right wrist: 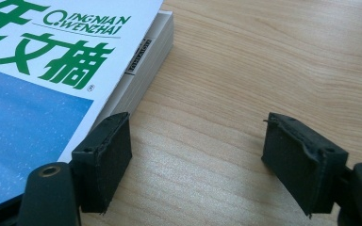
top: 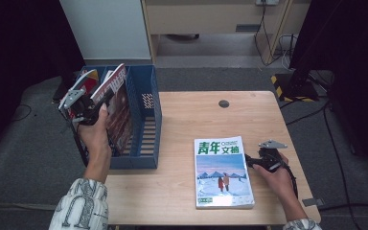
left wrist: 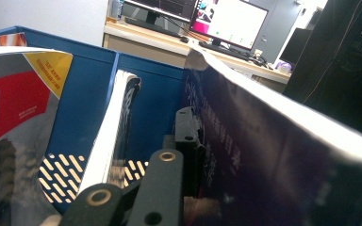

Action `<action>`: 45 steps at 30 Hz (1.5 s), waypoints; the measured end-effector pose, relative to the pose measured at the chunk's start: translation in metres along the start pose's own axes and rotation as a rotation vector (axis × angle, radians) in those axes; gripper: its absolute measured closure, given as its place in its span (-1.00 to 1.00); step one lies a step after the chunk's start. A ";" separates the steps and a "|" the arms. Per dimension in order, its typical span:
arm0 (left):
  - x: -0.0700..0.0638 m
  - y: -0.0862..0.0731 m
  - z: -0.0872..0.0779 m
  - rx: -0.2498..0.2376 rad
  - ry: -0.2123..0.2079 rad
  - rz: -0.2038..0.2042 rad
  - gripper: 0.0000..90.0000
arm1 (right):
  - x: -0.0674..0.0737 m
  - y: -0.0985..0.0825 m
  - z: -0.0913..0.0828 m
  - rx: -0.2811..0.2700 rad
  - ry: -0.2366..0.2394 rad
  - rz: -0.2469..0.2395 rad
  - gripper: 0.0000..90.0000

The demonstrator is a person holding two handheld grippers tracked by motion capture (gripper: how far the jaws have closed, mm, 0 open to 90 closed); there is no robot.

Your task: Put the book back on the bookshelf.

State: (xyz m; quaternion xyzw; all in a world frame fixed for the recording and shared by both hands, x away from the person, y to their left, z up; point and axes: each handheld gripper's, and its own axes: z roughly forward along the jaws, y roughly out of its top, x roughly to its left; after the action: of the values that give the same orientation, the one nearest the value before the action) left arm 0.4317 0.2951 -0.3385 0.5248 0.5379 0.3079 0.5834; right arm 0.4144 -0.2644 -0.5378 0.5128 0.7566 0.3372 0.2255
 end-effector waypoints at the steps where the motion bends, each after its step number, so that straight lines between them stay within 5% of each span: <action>1: 0.000 0.000 0.000 0.000 0.000 0.000 0.82 | 0.000 0.000 0.000 0.000 0.000 0.000 -0.46; 18: -0.019 0.003 0.003 0.015 -0.012 0.008 0.78 | 0.000 0.000 0.000 0.001 0.000 0.001 -0.46; 23: -0.016 -0.002 0.005 0.007 -0.016 -0.009 0.80 | 0.000 0.000 0.000 0.000 -0.001 0.001 -0.46; 25: -0.013 -0.008 0.007 0.003 -0.030 -0.049 0.81 | 0.000 0.000 0.000 0.000 0.000 0.001 -0.46; 45: -0.002 -0.025 0.010 0.006 -0.013 -0.014 0.82 | 0.000 0.000 0.000 0.000 0.000 0.000 -0.46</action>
State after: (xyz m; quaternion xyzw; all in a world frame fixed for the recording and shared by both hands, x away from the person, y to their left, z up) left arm 0.4355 0.2838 -0.3625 0.5245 0.5388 0.2989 0.5876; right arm 0.4144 -0.2644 -0.5378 0.5130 0.7566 0.3371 0.2255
